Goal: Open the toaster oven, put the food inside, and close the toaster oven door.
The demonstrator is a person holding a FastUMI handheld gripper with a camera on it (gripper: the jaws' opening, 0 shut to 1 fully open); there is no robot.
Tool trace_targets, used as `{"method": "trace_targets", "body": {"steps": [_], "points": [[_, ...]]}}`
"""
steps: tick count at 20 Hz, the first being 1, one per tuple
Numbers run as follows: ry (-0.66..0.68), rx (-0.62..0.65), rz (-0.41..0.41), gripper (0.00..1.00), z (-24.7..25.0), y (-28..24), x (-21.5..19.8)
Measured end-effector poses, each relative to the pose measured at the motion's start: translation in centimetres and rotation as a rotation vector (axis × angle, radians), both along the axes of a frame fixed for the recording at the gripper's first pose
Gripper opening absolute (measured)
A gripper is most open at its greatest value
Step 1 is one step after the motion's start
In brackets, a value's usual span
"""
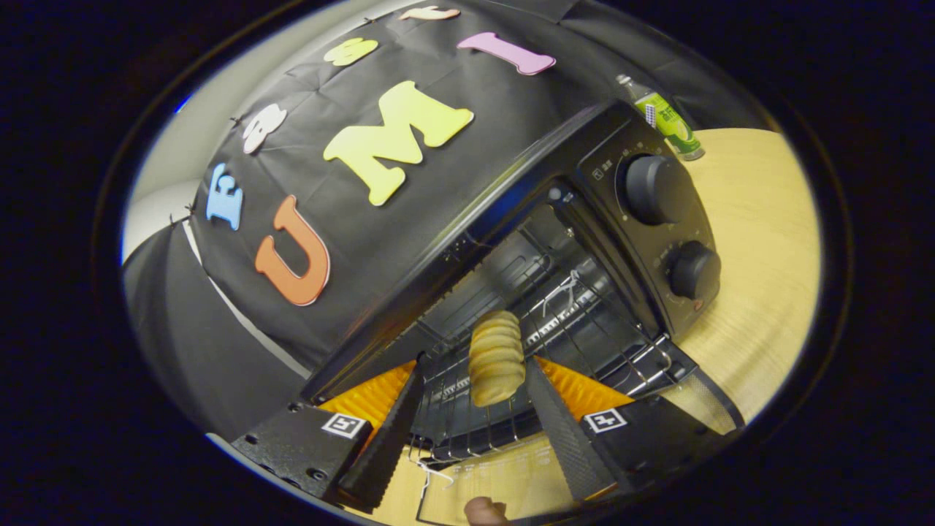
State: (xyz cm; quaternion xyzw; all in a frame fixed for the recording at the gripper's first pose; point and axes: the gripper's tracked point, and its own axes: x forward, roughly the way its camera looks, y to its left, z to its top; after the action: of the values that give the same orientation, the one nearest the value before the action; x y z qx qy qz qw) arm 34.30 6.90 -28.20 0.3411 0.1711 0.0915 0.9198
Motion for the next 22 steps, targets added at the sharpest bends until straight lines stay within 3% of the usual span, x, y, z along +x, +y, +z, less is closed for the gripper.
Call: {"method": "trace_targets", "body": {"steps": [4, 9, 12, 14, 22], "points": [[0.011, 0.013, 0.014, 0.94, 1.0, 0.2, -3.5], [0.026, -0.093, -0.008, 0.96, 0.7, -1.4, -7.6], [0.051, -0.024, 0.027, 0.96, 0.5, -1.6, -10.5], [0.091, -0.033, 0.006, 0.95, -0.5, -2.8, -12.3], [0.096, -0.395, 0.024, 0.96, -4.0, -3.9, -17.5]]}}
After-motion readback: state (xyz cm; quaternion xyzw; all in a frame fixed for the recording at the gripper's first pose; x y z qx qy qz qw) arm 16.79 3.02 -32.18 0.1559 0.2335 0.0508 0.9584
